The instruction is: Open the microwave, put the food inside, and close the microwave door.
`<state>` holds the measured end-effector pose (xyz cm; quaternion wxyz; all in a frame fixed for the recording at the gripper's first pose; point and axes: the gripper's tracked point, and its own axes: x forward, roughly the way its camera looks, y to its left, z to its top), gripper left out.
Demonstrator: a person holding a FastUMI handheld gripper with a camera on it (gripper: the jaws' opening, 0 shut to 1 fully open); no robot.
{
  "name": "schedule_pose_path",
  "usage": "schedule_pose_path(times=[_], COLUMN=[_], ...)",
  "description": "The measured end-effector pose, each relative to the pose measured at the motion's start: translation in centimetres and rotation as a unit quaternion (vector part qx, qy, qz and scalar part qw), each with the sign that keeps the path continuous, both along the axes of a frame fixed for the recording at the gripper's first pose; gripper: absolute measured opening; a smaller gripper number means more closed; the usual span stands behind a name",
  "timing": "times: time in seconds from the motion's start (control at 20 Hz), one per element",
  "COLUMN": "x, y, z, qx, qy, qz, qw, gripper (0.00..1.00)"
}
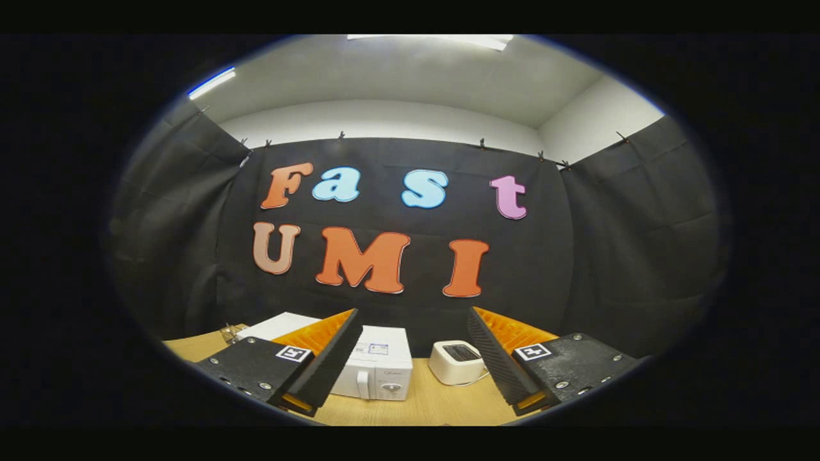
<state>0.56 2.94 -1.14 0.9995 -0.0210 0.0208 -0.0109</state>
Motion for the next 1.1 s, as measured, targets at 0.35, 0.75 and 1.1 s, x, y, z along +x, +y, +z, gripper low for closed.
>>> schedule_pose_path(times=[0.35, 0.75, 1.1], x=[-0.5, -1.2, -2.2], y=[0.4, 1.3, 2.8], z=[-0.4, -1.4, -5.4], qx=[0.001, 0.011, 0.018], qy=[0.008, 0.029, 0.071], qz=[-0.021, -0.053, -0.075], qw=[1.000, 0.998, 0.994], gripper=[0.99, 0.99, 0.99])
